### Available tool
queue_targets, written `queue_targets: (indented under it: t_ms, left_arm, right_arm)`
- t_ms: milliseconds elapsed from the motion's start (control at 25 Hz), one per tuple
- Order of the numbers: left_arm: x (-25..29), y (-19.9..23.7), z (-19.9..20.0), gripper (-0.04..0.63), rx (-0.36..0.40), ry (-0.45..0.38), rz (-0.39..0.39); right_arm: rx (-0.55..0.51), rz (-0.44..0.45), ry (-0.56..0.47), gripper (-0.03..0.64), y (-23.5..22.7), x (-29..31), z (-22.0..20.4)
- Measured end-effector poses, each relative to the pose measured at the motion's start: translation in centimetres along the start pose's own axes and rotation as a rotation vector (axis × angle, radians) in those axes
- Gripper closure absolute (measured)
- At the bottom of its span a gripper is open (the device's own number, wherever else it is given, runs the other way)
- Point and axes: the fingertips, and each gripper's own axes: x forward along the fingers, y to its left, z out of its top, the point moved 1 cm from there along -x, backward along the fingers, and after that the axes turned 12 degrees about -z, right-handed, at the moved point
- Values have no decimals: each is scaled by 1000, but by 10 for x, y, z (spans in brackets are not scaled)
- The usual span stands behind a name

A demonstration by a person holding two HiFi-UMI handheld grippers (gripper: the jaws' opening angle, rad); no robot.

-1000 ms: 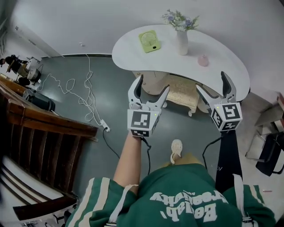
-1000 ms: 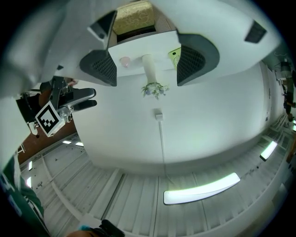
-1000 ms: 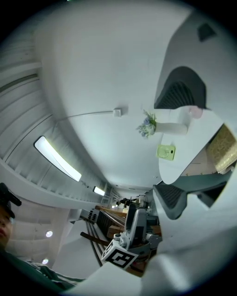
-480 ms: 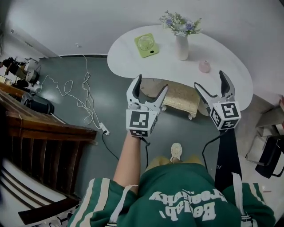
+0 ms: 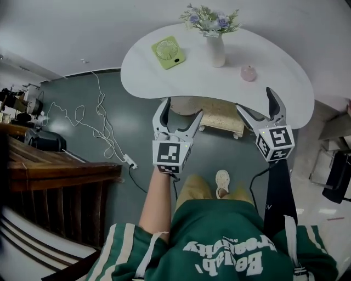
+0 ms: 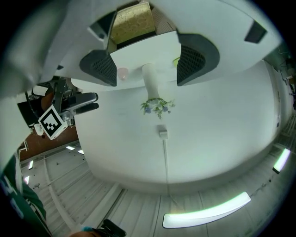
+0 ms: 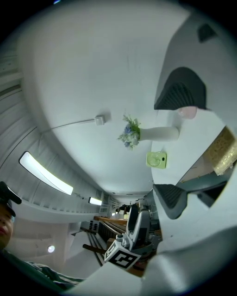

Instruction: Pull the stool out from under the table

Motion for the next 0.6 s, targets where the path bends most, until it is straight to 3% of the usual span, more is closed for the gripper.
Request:
queue_targets:
  t_ms: [200,320,600]
  left_arm:
    - [18,12,-33,181,-13,48,-69]
    - [32,13,-65,181,-34,75,-155]
    - [67,17,-141,181,25,156,-347]
  right_arm:
    - [31,-22,67,107,10,12,-37]
    - [15,-69,136,109,17,13,-71]
    - [49,-88,245,126,52,38,-149]
